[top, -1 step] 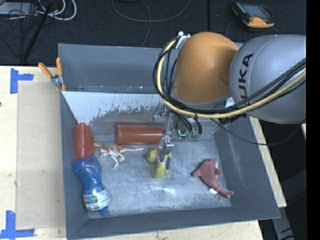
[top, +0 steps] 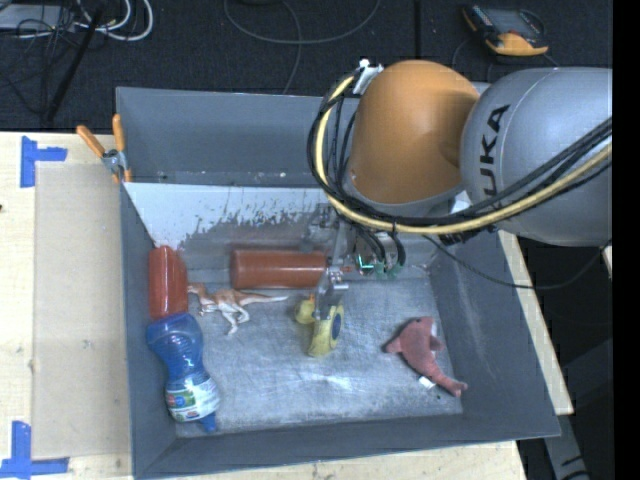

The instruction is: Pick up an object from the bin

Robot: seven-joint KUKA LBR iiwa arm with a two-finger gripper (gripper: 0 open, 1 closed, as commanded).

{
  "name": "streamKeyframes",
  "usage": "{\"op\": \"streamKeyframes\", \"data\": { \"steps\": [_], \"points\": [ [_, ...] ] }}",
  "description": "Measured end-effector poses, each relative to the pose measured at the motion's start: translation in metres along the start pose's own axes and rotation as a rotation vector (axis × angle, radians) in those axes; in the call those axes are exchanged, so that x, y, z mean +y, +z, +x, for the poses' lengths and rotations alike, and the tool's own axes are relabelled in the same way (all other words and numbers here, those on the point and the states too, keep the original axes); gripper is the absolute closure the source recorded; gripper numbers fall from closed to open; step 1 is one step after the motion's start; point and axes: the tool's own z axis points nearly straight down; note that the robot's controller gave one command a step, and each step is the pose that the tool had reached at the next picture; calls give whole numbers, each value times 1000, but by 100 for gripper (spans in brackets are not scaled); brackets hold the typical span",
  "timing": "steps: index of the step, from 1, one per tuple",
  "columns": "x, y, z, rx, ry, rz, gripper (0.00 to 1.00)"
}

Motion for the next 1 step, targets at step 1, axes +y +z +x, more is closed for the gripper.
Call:
{"op": "streamKeyframes", "data": {
  "steps": [1],
  "points": [
    [-15,40,4,-8,23,-2,0]
  ]
}}
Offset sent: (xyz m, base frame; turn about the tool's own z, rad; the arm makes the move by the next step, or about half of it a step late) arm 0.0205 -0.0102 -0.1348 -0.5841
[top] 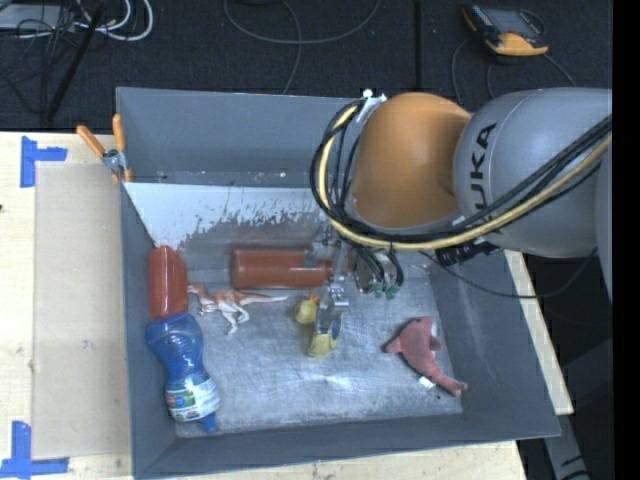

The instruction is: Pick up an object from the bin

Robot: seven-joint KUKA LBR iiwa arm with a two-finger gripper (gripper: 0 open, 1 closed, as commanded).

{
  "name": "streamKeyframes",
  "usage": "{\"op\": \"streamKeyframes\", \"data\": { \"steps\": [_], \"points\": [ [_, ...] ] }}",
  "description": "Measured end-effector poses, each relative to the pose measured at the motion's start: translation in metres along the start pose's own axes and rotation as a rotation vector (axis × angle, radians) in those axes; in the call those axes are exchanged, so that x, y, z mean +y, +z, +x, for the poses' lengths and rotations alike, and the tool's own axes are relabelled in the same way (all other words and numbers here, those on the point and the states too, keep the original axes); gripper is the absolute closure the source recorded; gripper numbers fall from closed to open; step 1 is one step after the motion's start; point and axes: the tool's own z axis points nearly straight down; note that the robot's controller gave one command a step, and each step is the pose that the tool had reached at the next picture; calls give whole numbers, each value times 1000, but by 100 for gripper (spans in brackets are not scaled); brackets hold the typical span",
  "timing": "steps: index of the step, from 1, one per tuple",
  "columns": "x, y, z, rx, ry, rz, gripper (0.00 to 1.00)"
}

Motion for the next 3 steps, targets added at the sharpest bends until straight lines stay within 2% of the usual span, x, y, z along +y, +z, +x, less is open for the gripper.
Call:
{"op": "streamKeyframes", "data": {
  "steps": [1,2,3],
  "points": [
    [-2,35,-4,11,-82,3,0],
    [-5,74,23,2,-354,1,0],
    [-6,88,37,6,-415,1,0]
  ]
}}
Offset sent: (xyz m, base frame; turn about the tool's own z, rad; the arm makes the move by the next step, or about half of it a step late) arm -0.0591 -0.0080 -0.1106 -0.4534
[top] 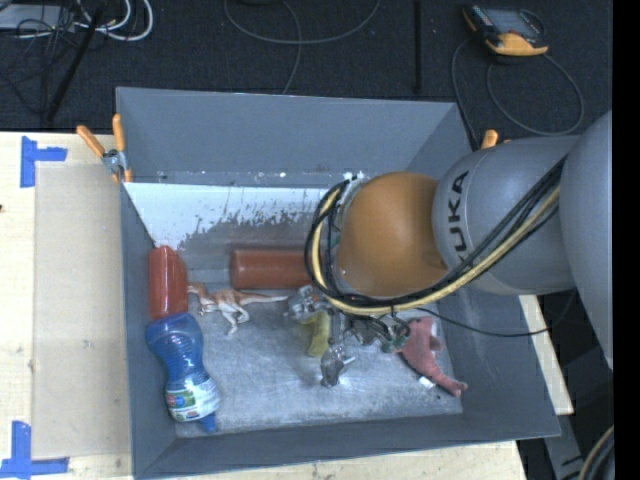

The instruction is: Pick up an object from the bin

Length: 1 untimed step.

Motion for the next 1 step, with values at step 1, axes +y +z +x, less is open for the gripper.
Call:
{"op": "streamKeyframes", "data": {
  "steps": [1],
  "points": [
    [-25,28,-23,2,-1,-8,100]
  ]
}}
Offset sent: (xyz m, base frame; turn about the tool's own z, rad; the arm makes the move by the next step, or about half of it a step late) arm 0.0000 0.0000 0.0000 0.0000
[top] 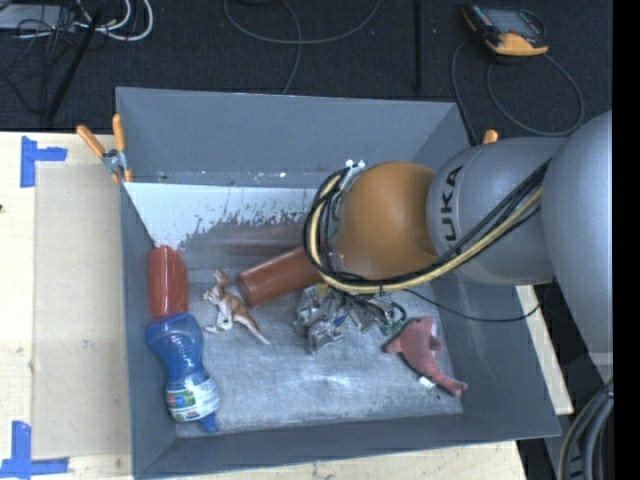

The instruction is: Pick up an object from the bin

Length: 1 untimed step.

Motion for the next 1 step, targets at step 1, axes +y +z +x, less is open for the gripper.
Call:
{"op": "streamKeyframes", "data": {
  "steps": [1],
  "points": [
    [-4,1,0,-8,3,8,0]
  ]
}}
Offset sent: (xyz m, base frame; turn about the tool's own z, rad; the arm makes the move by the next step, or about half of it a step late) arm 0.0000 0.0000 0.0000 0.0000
